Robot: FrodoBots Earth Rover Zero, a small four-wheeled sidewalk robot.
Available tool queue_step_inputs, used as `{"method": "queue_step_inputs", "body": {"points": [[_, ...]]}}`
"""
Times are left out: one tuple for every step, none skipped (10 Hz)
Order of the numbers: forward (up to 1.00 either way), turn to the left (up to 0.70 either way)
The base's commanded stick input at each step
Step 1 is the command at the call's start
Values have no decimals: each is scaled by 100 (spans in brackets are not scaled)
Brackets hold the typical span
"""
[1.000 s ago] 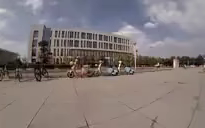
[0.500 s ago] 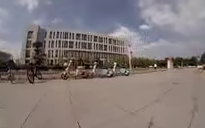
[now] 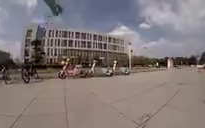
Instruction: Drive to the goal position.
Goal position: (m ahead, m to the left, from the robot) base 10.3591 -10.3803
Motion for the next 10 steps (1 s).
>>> {"method": "queue_step_inputs", "body": {"points": [[19, -20], [19, -30], [20, -41], [24, -49], [40, -50], [57, -41], [66, -33], [69, -34], [72, -36], [84, -37]]}}
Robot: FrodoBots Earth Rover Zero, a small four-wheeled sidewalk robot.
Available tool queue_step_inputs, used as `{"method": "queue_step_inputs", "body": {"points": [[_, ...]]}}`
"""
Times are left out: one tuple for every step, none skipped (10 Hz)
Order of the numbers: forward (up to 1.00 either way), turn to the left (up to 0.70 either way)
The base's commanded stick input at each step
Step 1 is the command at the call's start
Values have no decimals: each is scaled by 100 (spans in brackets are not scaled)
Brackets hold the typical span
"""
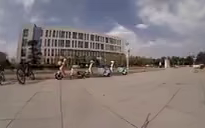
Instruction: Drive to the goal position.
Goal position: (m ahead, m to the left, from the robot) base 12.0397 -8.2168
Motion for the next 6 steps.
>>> {"method": "queue_step_inputs", "body": {"points": [[97, -39], [99, -40], [98, -39], [99, -40], [99, -40], [99, -40]]}}
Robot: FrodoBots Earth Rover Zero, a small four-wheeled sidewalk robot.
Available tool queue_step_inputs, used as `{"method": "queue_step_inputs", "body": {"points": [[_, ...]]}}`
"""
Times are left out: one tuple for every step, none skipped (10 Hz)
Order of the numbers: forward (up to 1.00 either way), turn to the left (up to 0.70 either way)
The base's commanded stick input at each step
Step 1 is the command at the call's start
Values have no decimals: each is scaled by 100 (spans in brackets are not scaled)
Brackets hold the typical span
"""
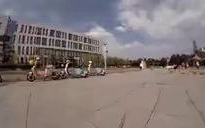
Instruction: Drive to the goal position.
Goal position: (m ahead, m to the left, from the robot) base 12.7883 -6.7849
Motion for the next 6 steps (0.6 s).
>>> {"method": "queue_step_inputs", "body": {"points": [[99, -40], [100, -40], [100, -34], [100, -2], [100, 0], [100, 0]]}}
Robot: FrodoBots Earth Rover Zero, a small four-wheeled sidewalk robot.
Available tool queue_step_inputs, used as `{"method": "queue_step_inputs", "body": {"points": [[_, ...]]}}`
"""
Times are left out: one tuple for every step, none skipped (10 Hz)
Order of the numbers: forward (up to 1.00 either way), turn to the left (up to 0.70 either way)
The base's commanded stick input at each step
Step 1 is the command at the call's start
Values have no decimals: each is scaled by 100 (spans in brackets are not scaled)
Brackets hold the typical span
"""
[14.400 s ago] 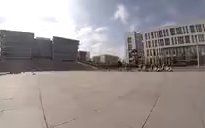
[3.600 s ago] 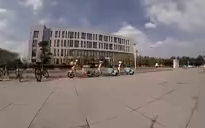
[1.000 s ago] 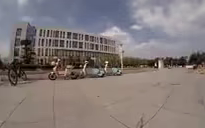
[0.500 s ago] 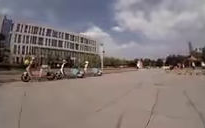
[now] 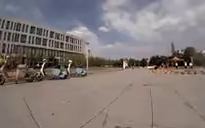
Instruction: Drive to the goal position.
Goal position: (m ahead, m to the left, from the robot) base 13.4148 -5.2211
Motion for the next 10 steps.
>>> {"method": "queue_step_inputs", "body": {"points": [[100, 0], [100, 0], [100, 0], [100, 0], [100, 0], [100, 0], [100, 0], [100, 0], [100, 0], [100, 0]]}}
